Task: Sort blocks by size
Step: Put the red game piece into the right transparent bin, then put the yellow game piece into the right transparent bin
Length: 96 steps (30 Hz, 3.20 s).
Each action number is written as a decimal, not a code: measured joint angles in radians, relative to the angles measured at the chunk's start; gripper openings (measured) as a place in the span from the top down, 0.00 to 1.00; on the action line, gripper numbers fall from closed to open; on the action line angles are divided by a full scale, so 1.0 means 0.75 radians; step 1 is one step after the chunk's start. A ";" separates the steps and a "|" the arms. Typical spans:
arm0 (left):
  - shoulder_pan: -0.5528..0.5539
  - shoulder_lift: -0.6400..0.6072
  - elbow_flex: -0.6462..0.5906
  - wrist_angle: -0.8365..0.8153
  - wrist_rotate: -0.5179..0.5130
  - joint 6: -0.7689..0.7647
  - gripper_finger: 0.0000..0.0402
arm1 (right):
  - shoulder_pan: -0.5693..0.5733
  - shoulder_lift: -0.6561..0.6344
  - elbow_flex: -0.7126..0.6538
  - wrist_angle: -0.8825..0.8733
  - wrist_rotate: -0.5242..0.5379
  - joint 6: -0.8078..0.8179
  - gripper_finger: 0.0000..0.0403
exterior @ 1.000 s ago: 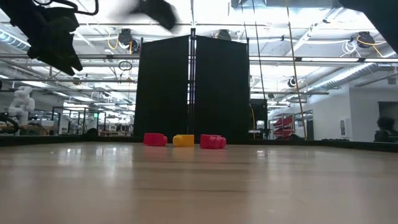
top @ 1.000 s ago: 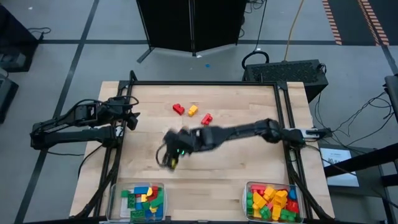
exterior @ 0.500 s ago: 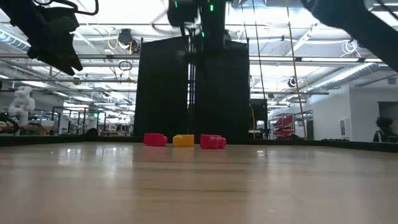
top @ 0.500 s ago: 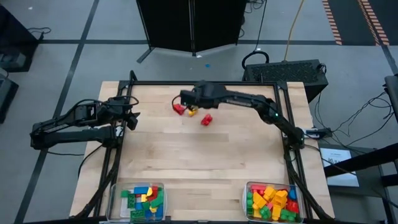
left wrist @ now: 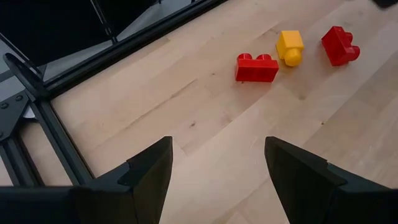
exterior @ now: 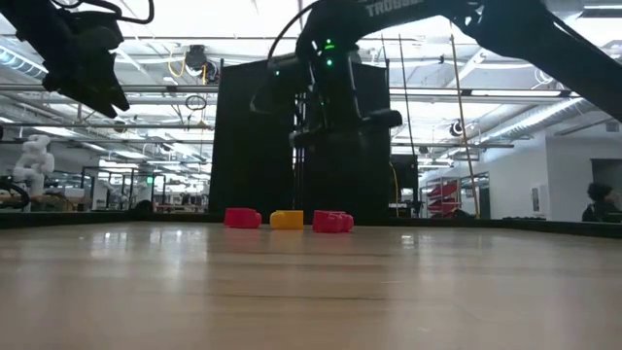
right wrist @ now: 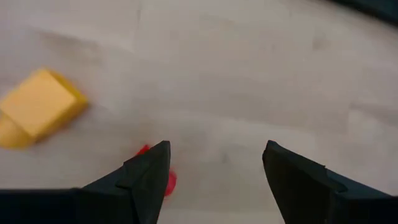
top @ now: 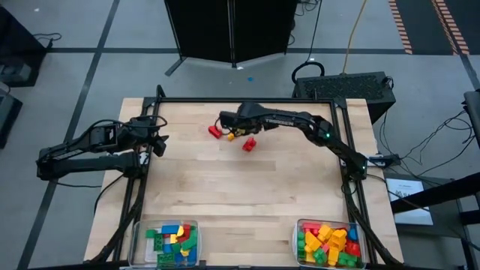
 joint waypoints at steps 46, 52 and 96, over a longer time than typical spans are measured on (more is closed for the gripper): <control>0.000 0.000 0.000 -0.002 0.010 0.000 0.36 | 0.774 -0.589 -0.555 -0.064 -0.180 0.611 0.63; 0.000 0.001 0.000 -0.001 0.010 -0.005 0.36 | 1.098 -0.736 -0.793 -0.040 -0.249 1.166 0.63; 0.000 0.001 0.000 0.005 -0.027 -0.008 0.36 | 1.665 -0.730 -0.924 0.126 -0.849 1.499 0.33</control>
